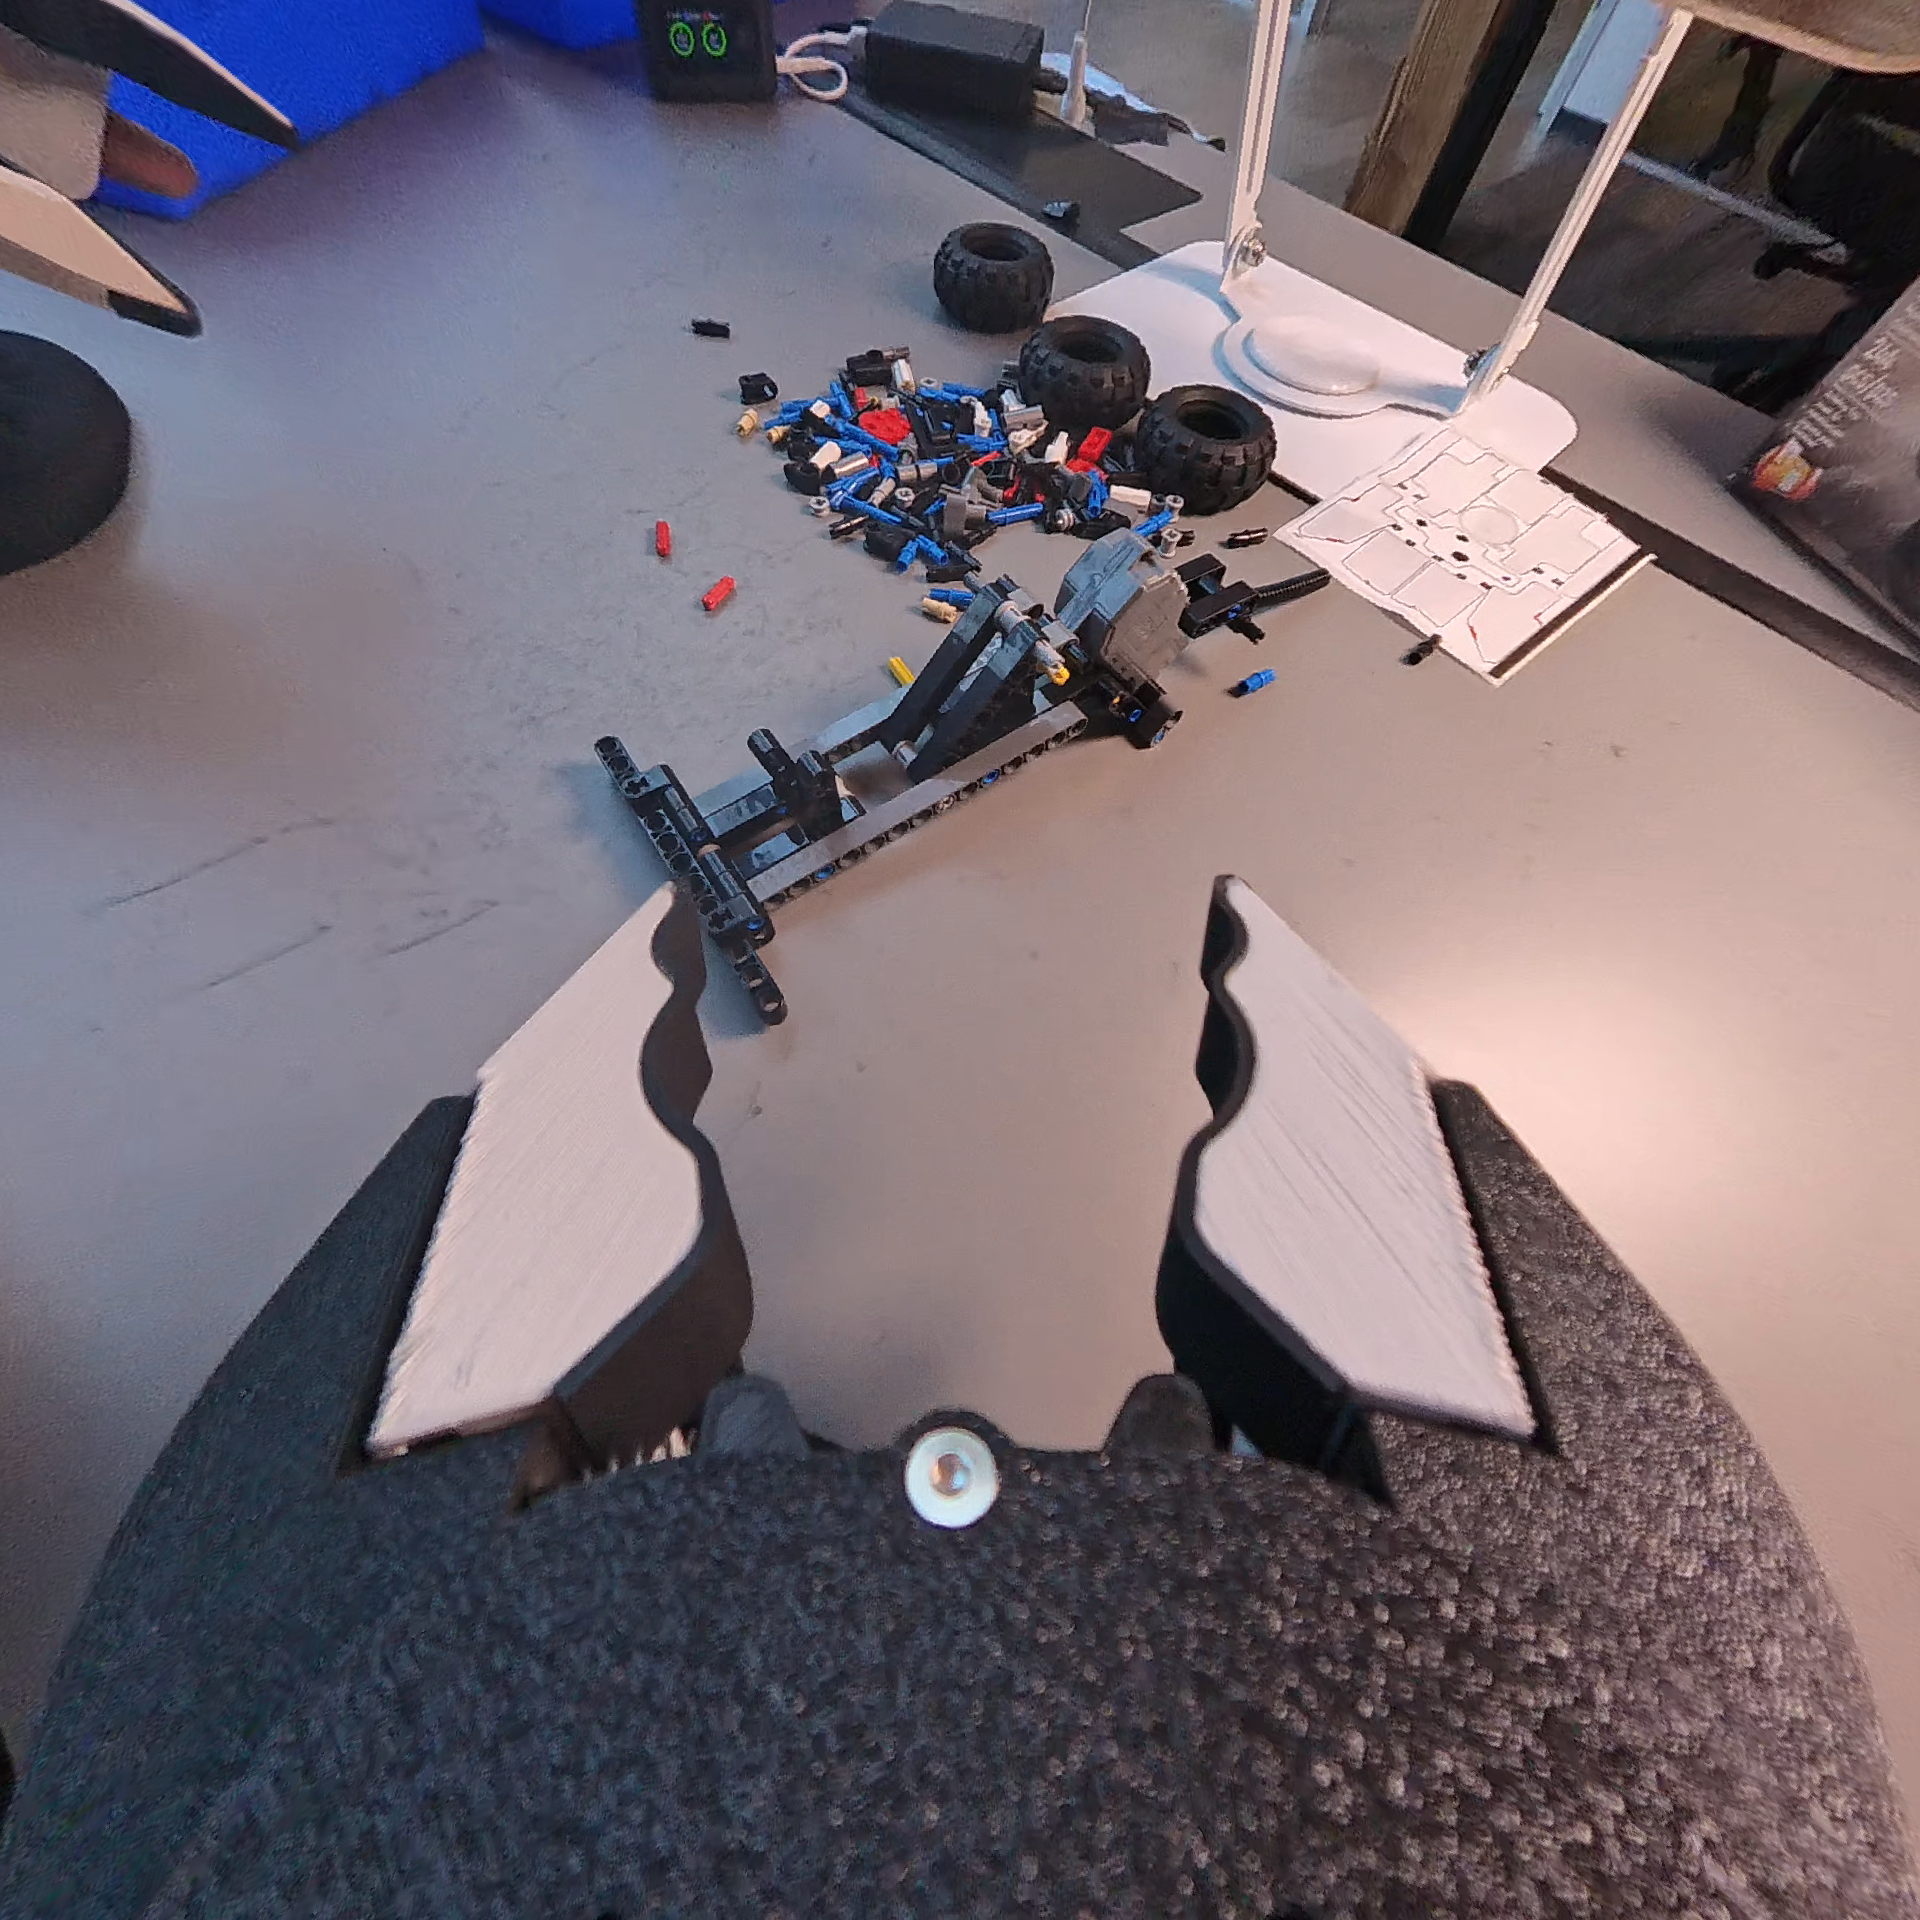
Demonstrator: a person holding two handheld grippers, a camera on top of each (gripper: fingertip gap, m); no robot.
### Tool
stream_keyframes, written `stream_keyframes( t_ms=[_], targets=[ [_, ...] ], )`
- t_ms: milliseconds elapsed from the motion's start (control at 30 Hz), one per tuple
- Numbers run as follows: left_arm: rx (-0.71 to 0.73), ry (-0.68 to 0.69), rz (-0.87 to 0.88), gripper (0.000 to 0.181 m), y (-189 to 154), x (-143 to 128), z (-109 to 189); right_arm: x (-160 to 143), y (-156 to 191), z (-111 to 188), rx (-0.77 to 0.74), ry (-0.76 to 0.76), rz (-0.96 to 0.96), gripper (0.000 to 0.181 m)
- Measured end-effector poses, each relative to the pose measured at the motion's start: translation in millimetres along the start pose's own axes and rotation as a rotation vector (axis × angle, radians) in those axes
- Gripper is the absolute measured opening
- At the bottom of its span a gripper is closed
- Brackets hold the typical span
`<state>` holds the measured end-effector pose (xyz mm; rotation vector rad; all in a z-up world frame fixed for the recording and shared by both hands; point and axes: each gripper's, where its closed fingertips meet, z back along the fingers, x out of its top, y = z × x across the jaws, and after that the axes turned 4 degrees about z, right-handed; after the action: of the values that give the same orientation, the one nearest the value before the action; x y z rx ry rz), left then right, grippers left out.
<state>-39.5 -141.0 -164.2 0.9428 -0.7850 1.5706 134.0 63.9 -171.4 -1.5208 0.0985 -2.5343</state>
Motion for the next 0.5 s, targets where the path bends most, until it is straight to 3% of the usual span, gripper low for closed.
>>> stream_keyframes(
  t_ms=[200,500],
  targets=[
    [-0.016,-0.062,0.005,0.089,5.9,5.0,-18.5,4.0,-9.4,-6.5,-0.009,-0.049,-0.039,0.083],
    [0.026,-0.138,-0.083,0.084,0.8,15.1,-17.7,0.7,-10.8,-11.4,-0.011,-0.046,-0.038,0.074]
  ],
)
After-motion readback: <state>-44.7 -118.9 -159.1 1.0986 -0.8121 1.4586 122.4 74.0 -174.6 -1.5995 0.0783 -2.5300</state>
